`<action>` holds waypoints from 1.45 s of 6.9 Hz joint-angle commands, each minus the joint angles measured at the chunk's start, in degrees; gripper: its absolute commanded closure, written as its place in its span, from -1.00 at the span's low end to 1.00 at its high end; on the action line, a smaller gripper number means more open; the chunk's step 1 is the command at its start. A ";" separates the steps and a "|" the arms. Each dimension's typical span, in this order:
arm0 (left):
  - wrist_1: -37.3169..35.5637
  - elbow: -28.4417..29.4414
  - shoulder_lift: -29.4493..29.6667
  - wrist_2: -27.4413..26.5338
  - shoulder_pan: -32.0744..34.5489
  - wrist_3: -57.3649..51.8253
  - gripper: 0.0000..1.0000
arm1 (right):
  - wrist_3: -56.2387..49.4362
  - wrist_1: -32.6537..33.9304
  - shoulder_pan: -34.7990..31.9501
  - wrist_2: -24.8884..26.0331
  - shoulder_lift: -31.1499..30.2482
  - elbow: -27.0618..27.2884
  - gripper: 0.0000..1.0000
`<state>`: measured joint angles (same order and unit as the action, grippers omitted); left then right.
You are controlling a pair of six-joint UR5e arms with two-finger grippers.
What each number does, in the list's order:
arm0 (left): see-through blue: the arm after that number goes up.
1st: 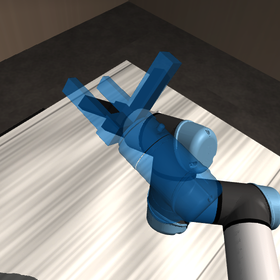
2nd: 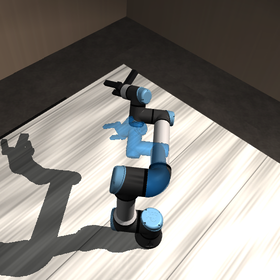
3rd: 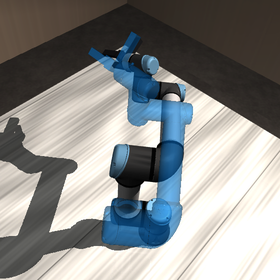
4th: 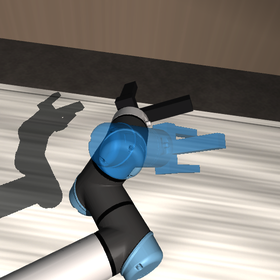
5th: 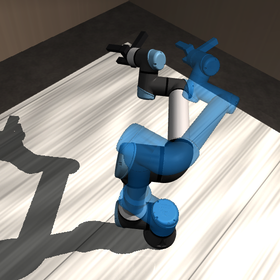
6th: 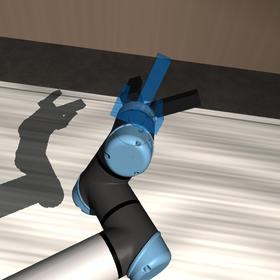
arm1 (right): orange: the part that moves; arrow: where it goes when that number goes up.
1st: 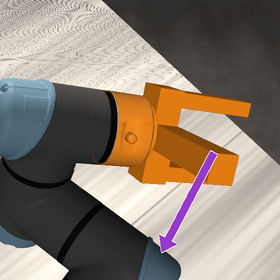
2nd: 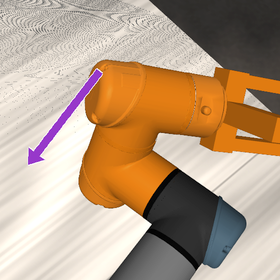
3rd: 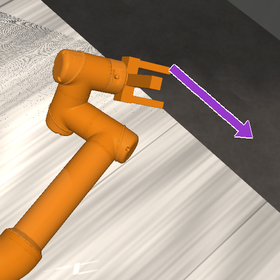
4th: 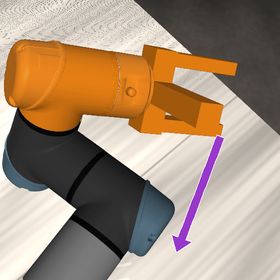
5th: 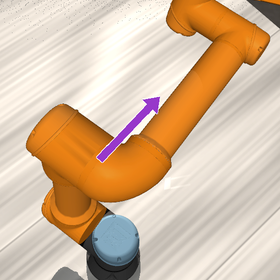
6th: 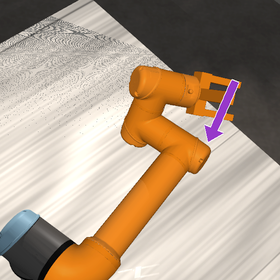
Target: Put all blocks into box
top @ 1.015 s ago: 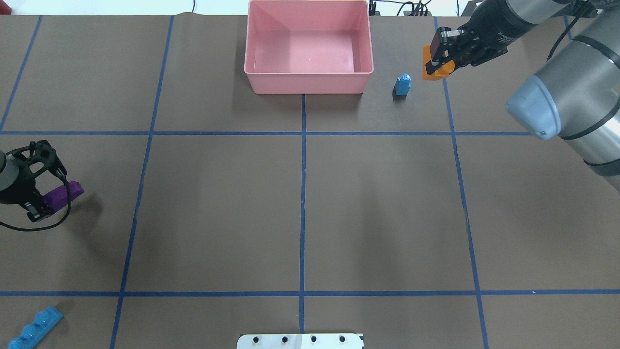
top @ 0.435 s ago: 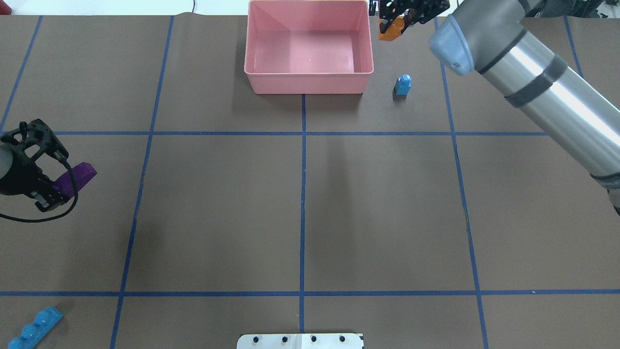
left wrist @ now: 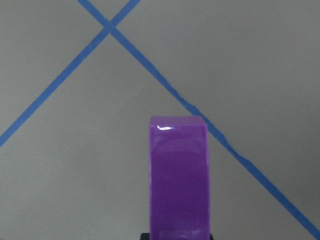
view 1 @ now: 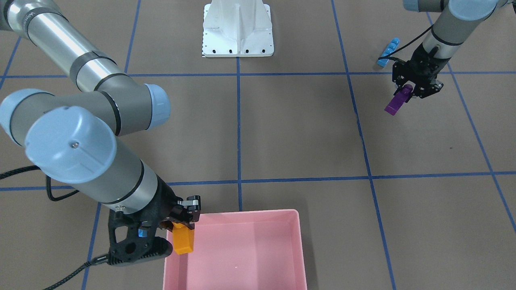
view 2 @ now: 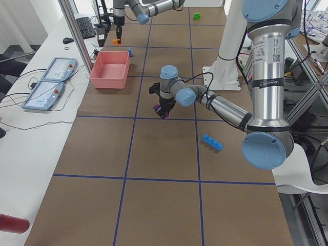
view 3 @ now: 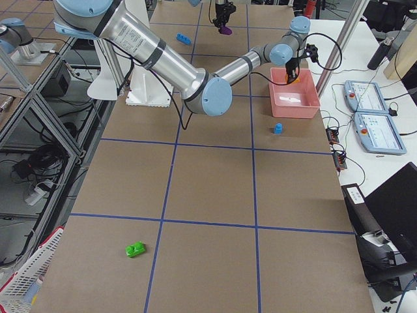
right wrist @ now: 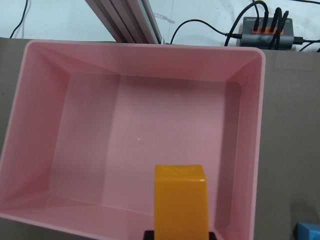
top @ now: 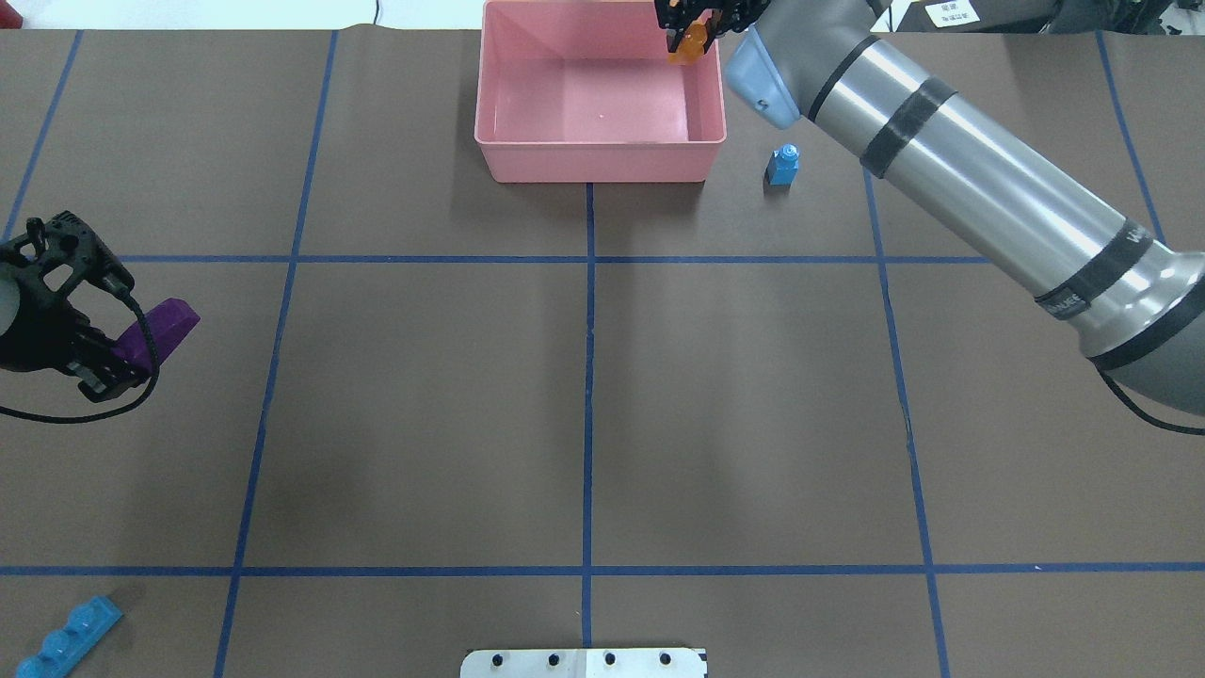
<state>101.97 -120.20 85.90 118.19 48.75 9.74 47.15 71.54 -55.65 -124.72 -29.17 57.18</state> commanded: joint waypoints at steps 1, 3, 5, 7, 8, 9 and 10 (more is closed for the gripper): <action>0.07 -1.44 1.37 -0.07 0.03 4.31 1.00 | 0.14 -6.56 3.70 7.88 2.10 -8.46 1.00; -0.37 -0.66 7.49 0.02 -0.23 11.66 1.00 | 0.14 -7.46 3.80 8.08 2.27 -9.28 -0.94; -1.07 -0.39 14.00 0.02 -0.06 27.18 1.00 | 0.05 -7.29 1.88 7.74 2.63 -9.19 -0.99; -0.38 2.75 25.84 -0.24 0.12 48.62 1.00 | -2.92 -6.94 -2.86 1.53 1.84 -6.66 -0.99; 0.24 5.65 30.86 -0.51 0.12 55.06 1.00 | -5.46 -6.94 -4.62 -0.85 0.01 -4.73 -0.99; 4.07 10.29 36.39 -0.68 0.12 60.61 1.00 | -9.32 -7.29 -5.60 -1.31 -2.88 -2.71 -0.99; 9.07 16.08 40.01 -3.73 -0.14 65.80 1.00 | -11.79 -7.46 -6.22 -1.84 -5.00 -1.29 -0.99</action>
<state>106.12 -110.17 120.80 116.78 48.80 68.95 38.74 64.31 -60.83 -125.64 -31.46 53.94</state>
